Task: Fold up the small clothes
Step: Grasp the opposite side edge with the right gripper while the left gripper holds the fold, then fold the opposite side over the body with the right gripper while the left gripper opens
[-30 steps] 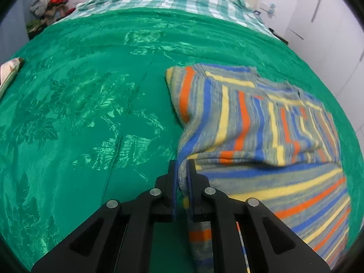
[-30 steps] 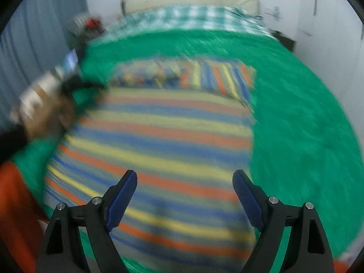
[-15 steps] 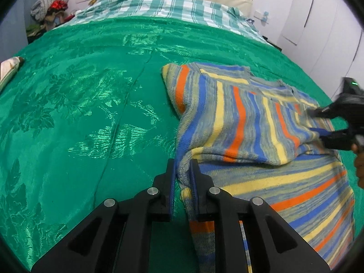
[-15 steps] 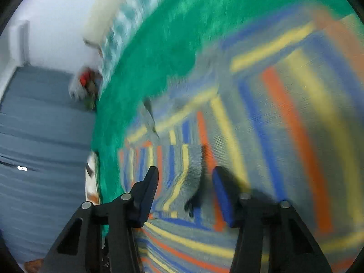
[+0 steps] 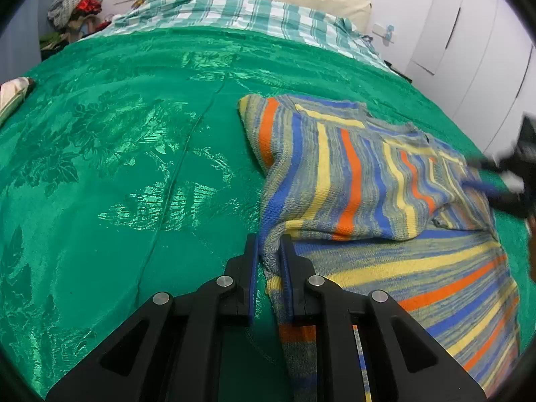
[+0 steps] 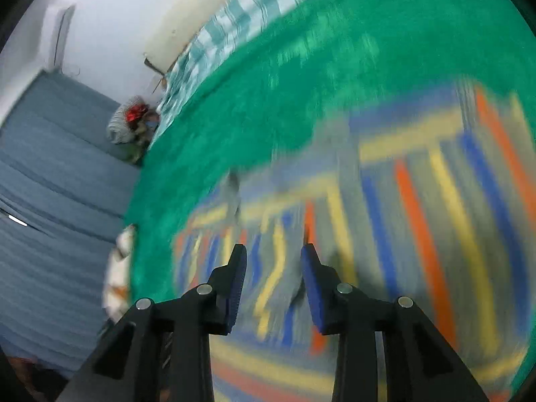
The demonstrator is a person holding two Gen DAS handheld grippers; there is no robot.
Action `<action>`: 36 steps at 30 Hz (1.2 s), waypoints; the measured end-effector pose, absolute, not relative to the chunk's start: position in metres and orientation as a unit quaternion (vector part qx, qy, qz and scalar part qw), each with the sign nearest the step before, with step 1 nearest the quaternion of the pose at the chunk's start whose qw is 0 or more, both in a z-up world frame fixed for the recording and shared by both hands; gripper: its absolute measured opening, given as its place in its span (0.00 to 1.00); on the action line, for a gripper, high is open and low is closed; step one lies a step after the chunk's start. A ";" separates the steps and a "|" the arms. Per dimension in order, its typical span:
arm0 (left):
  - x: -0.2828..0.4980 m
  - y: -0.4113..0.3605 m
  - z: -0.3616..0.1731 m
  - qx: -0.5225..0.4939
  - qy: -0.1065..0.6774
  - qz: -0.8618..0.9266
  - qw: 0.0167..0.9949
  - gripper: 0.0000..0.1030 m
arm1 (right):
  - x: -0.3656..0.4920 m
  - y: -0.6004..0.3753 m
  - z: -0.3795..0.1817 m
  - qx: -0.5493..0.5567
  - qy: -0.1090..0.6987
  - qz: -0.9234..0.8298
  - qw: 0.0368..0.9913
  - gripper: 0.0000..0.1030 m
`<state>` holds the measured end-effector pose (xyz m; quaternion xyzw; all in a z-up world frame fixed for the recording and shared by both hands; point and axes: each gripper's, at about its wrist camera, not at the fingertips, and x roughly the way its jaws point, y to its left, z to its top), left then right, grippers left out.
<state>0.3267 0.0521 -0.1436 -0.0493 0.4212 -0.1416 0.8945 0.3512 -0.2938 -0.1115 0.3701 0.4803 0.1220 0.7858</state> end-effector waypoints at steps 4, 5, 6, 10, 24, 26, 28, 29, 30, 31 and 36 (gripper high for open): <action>0.326 0.050 -0.143 -0.043 0.421 -0.139 0.896 0.14 | 0.326 -0.269 -0.137 0.348 0.530 0.140 0.760 0.31; 0.326 0.050 -0.143 -0.042 0.421 -0.138 0.896 0.14 | 0.325 -0.262 -0.136 0.311 0.528 0.136 0.778 0.26; 0.326 0.050 -0.143 -0.041 0.421 -0.137 0.896 0.14 | 0.326 -0.256 -0.131 0.276 0.513 0.136 0.802 0.27; 0.326 0.049 -0.143 -0.039 0.421 -0.136 0.896 0.14 | 0.341 -0.241 -0.125 0.236 0.497 0.145 0.822 0.27; 0.328 0.052 -0.144 -0.053 0.420 -0.143 0.895 0.14 | 0.349 -0.250 -0.111 0.231 0.553 0.146 0.787 0.04; 0.328 0.051 -0.145 -0.050 0.421 -0.143 0.894 0.14 | 0.344 -0.252 -0.123 0.218 0.590 0.125 0.768 0.04; 0.329 0.050 -0.143 -0.045 0.423 -0.142 0.894 0.14 | 0.344 -0.248 -0.132 0.212 0.600 0.119 0.762 0.04; 0.329 0.049 -0.142 -0.043 0.425 -0.143 0.893 0.15 | 0.343 -0.249 -0.132 0.215 0.595 0.116 0.766 0.04; 0.329 0.049 -0.139 -0.040 0.432 -0.147 0.889 0.17 | 0.341 -0.251 -0.128 0.224 0.588 0.113 0.769 0.08; 0.328 0.050 -0.136 -0.036 0.440 -0.154 0.884 0.24 | 0.338 -0.254 -0.125 0.227 0.585 0.109 0.771 0.08; 0.300 0.064 -0.108 -0.024 0.443 -0.159 0.882 0.55 | 0.320 -0.268 -0.086 0.183 0.552 0.100 0.807 0.08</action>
